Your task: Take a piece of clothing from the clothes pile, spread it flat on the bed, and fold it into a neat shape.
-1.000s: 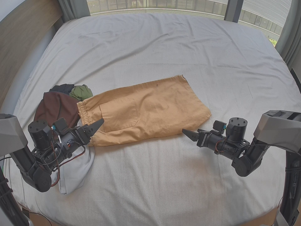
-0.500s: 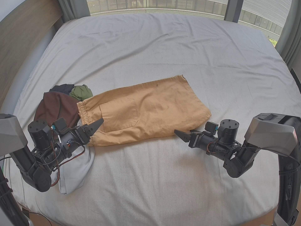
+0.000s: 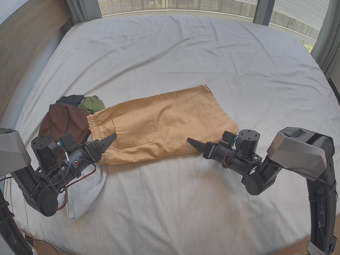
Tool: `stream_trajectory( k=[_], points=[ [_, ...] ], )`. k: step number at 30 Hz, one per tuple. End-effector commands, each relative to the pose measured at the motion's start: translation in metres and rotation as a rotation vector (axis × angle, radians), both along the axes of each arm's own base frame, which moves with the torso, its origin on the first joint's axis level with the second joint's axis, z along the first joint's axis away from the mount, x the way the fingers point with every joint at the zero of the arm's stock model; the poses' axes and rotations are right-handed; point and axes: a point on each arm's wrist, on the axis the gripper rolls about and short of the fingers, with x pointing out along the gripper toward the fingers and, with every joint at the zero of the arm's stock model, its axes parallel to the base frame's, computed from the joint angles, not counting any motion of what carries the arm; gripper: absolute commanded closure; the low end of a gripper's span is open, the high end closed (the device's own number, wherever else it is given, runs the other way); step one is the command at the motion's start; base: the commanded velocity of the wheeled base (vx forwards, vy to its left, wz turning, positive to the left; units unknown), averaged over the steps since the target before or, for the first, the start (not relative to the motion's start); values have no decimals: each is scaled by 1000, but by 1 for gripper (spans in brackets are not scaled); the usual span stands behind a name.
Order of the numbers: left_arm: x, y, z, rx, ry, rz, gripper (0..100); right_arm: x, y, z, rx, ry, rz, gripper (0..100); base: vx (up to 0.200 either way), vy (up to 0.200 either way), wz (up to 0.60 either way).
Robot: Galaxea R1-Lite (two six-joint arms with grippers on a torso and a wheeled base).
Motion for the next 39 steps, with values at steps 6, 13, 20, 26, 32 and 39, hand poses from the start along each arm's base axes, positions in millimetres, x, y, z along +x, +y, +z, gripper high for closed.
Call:
stream_trajectory(
  k=[6,13,20,26,32,39],
  points=[
    [2,4,-1,-3,2,11,0,17,9,0,20,19,-11,0,0,0,0],
    [5,6,-3,-4,7,20,0,20,10,1,26,3,-40,0,0,0,0],
    [5,6,-3,-4,5,20,0,20,10,1,27,2,-51,100,0,0,0],
    [5,7,-1,-5,1,22,0,13,11,0,33,12,-46,100,0,0,0],
    [5,8,-1,-5,-2,25,0,-1,6,10,39,-10,-48,100,0,0,0],
    [6,9,0,-5,-4,28,0,-10,1,17,41,-18,-51,100,0,0,0]
  ],
)
